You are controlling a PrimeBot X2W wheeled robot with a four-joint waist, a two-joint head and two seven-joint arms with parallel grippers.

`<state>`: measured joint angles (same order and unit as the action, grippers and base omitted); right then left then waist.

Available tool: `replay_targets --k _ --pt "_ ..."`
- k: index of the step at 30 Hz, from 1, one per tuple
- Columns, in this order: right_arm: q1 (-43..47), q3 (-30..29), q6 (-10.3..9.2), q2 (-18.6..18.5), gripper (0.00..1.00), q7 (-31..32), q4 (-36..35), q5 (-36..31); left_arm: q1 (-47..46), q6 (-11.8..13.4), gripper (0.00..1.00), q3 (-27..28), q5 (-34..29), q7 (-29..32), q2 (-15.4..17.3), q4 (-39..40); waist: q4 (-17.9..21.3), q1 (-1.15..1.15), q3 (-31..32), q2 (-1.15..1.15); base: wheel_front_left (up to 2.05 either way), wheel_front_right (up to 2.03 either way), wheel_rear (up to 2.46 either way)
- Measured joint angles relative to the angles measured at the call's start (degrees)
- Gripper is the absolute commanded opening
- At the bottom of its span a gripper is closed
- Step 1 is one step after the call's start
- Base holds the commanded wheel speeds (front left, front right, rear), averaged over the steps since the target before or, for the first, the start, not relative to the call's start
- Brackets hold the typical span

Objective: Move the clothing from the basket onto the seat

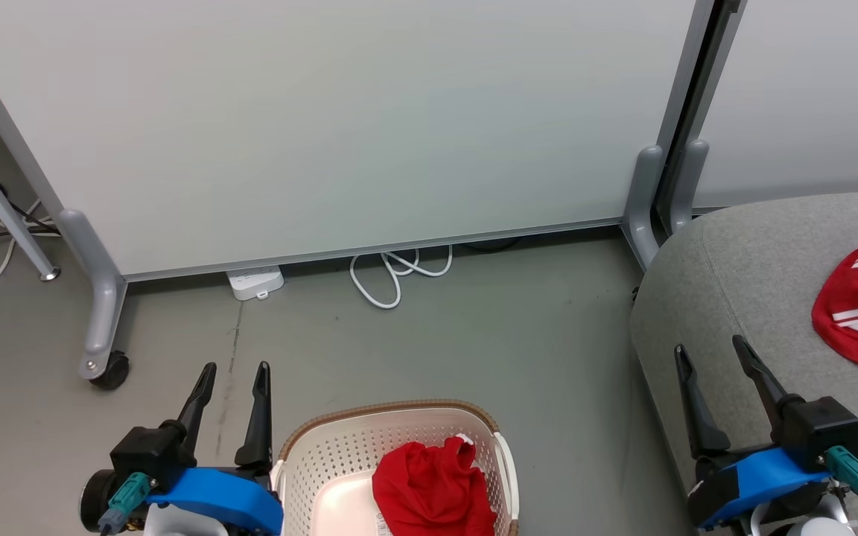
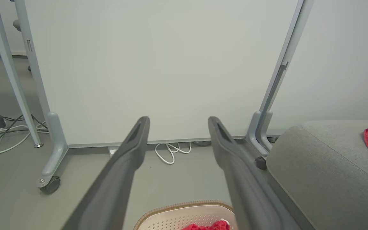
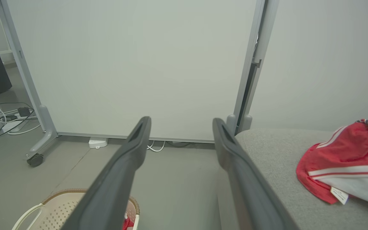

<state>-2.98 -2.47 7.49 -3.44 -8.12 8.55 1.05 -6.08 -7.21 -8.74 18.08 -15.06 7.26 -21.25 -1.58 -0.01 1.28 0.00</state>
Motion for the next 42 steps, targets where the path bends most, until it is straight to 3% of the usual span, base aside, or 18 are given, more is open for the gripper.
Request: replay_targets --k 23,31,42 --pt "-0.46 1.70 0.00 0.46 1.00 0.01 -1.83 -0.49 0.00 0.00 1.00 -1.47 0.05 0.00 -0.12 -2.37 2.18 0.01 -2.60 0.00 0.00 0.00 0.00" --pt "-7.32 3.56 0.00 0.49 1.00 -0.51 -4.47 -0.54 -8.45 0.00 1.00 -8.47 0.81 0.00 2.25 -7.90 5.05 0.02 -11.28 0.00 0.00 0.00 0.00" --pt "-19.42 6.98 0.00 0.49 1.00 -4.45 -5.57 1.18 -25.99 -0.22 1.00 -21.43 6.13 1.77 7.02 -20.57 10.81 0.03 -29.29 0.00 0.00 0.00 0.00"
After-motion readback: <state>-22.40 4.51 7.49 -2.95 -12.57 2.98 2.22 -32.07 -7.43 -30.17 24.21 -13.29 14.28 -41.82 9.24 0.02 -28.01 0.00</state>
